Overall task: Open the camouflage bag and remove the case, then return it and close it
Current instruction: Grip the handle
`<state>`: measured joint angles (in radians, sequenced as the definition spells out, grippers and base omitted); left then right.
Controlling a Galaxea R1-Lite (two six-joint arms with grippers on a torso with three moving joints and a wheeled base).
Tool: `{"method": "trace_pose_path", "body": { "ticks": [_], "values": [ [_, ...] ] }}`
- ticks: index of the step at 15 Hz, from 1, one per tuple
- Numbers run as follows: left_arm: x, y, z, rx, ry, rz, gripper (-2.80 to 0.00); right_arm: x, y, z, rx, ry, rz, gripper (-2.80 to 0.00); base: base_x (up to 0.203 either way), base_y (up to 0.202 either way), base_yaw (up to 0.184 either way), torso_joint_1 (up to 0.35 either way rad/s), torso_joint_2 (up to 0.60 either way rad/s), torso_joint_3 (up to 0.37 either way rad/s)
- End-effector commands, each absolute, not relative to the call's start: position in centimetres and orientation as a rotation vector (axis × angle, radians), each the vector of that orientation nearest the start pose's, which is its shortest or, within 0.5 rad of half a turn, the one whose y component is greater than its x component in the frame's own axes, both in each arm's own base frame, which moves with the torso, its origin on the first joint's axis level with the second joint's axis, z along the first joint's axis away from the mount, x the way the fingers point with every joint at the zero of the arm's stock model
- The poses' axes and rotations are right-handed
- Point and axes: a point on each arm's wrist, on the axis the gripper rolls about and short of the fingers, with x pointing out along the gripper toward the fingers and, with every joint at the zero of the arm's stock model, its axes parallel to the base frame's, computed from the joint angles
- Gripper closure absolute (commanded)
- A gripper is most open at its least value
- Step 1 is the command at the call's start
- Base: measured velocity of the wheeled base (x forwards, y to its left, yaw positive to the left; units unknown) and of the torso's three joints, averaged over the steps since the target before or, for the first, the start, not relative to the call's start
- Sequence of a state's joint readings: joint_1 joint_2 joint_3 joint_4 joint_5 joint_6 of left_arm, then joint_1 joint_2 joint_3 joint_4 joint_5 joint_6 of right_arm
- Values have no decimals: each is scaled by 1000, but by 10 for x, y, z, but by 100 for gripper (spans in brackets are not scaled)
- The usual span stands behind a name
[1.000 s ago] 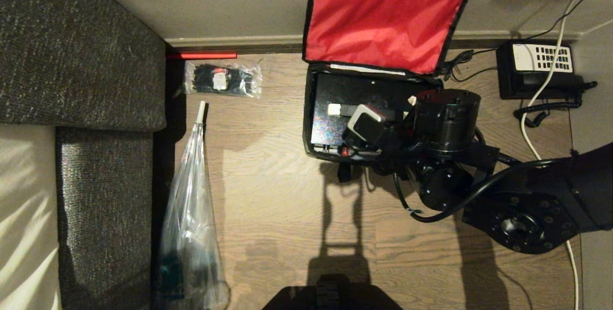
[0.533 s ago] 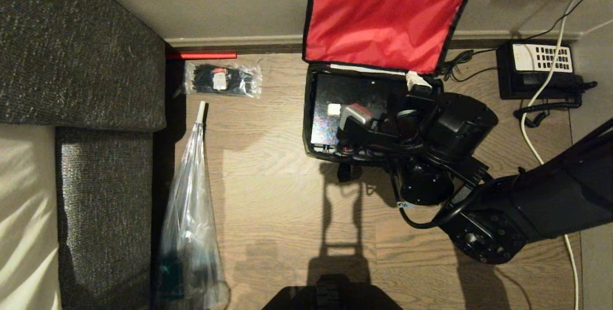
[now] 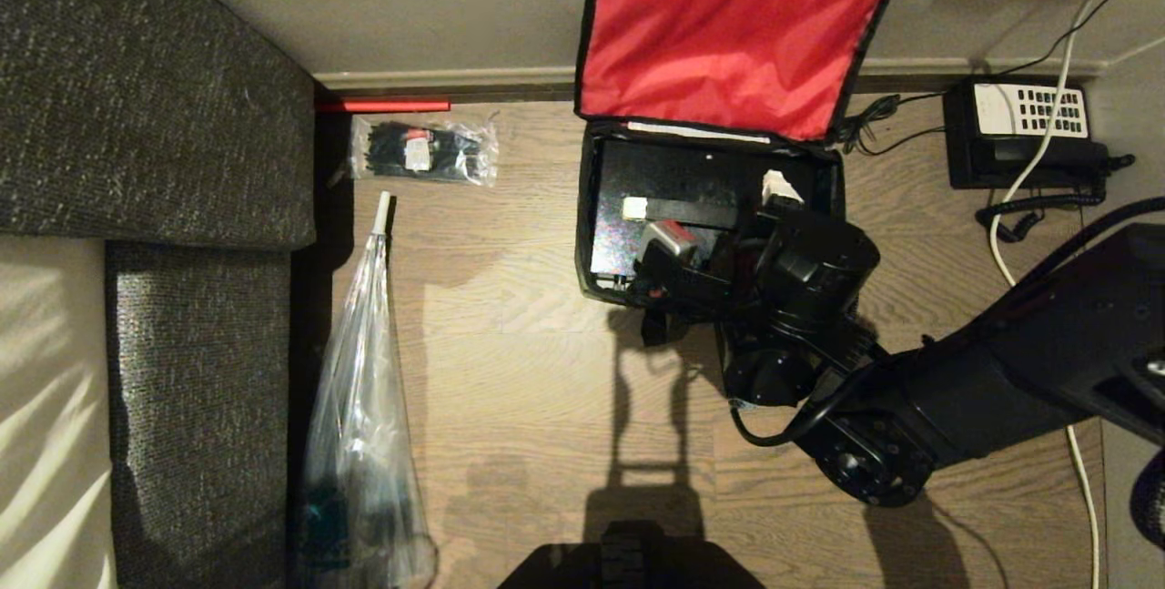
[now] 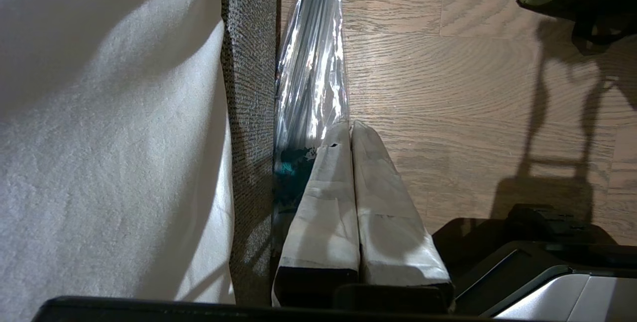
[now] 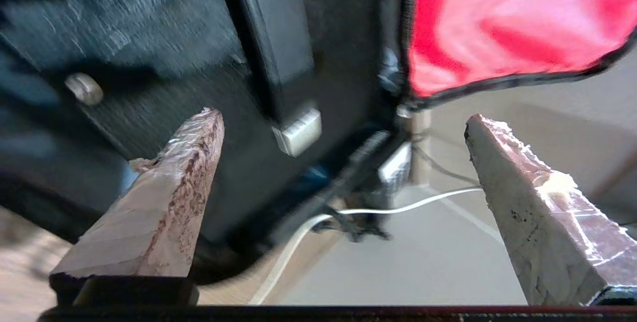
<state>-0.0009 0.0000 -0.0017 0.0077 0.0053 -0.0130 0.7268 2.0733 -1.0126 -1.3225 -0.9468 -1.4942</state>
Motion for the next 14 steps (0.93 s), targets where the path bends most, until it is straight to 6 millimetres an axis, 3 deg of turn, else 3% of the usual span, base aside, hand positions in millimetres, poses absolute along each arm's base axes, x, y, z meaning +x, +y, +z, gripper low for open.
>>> {"method": "trace_pose_path", "body": {
  "ticks": [1, 8, 14],
  "values": [
    [-23, 0, 75, -14, 6, 5, 0, 306, 248, 162, -1265, 12, -310, -280, 0, 0, 0, 0, 0, 0],
    [-23, 0, 75, -14, 6, 6, 0, 311, 252, 155, -1267, -48, -305, -280, 0, 0, 0, 0, 0, 0],
    [-23, 0, 75, -14, 6, 5, 0, 327, 241, 162, -1299, -98, -314, -280, 0, 0, 0, 0, 0, 0]
  ]
}}
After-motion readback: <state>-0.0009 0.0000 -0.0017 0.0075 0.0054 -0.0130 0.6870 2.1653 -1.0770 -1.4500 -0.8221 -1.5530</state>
